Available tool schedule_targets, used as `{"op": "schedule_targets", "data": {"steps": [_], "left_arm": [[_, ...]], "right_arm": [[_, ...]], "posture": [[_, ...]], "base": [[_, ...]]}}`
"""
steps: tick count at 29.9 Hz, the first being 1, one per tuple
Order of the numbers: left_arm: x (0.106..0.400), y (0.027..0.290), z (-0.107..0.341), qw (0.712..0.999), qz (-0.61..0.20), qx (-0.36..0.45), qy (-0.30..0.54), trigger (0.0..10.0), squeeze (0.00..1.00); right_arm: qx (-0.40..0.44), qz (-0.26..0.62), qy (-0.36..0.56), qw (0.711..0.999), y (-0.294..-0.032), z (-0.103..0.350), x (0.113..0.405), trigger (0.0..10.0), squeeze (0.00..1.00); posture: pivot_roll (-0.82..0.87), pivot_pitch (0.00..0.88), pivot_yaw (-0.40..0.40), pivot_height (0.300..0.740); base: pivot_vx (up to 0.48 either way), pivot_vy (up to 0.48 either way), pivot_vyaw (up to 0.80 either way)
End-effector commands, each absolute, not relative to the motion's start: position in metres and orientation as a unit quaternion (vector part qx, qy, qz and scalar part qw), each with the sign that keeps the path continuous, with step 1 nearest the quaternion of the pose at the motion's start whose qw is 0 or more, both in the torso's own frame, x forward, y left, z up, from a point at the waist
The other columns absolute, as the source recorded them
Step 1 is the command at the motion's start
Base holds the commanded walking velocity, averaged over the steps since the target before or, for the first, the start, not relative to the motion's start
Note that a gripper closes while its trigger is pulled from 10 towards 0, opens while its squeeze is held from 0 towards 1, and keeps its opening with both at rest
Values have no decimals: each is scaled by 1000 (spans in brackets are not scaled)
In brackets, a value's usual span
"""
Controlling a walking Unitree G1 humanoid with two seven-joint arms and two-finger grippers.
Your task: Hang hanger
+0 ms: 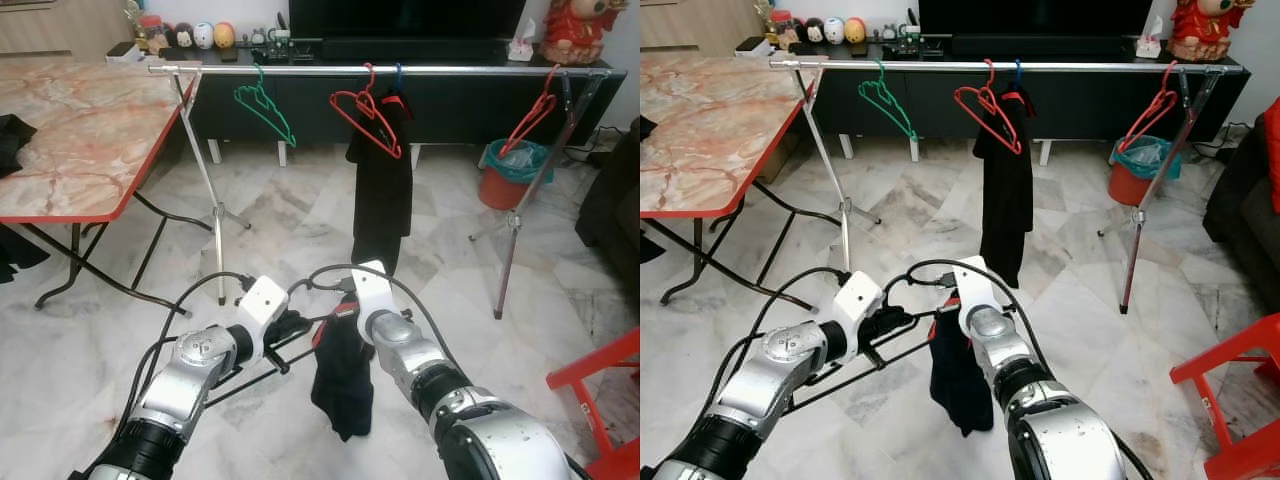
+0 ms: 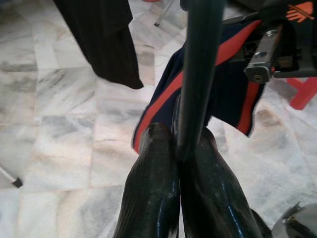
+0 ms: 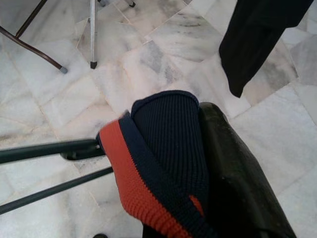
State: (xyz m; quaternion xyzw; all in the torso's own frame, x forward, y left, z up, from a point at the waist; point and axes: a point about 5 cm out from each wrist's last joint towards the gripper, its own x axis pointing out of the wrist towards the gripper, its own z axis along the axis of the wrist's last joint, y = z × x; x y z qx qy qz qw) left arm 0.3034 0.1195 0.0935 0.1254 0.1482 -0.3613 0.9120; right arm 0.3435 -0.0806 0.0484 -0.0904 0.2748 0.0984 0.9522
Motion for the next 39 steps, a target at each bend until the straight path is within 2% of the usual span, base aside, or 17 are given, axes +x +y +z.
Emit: {"op": "schedule_targets", "data": {"steps": [1, 5, 8, 16, 21, 27, 36, 39], "left_arm": [[308, 127, 94, 919, -337, 139, 150, 10000, 0], [315, 132, 99, 932, -308, 134, 136, 10000, 0], [315, 128, 103, 932, -323, 111, 124, 10000, 0], [294, 113, 96, 888, -427, 89, 144, 10000, 0], [287, 114, 96, 875, -454, 83, 149, 10000, 0], [293, 116, 95, 879, -442, 95, 149, 10000, 0], [292, 109, 92, 880, -441, 87, 152, 10000, 0], [300, 112, 92, 898, -405, 92, 148, 10000, 0]], "right_arm": [[-85, 95, 260, 957, -79, 56, 348, 10000, 0], [-89, 98, 260, 956, -79, 55, 348, 10000, 0], [-88, 111, 256, 956, -76, 56, 348, 10000, 0], [-90, 181, 248, 947, -52, 57, 342, 10000, 0], [-100, 176, 247, 948, -57, 58, 344, 10000, 0], [-98, 184, 242, 948, -57, 62, 347, 10000, 0], [-39, 255, 257, 931, -32, 61, 337, 10000, 0], [-49, 255, 266, 928, -32, 58, 334, 10000, 0]], "posture": [[90, 0, 10, 740], [90, 0, 10, 740], [90, 0, 9, 740], [90, 0, 7, 740], [96, 0, 4, 740], [88, 0, 5, 740], [86, 0, 8, 740], [85, 0, 9, 740]], "base": [[0, 0, 0], [0, 0, 0], [0, 0, 0], [0, 0, 0], [0, 0, 0], [0, 0, 0], [0, 0, 0], [0, 0, 0]]}}
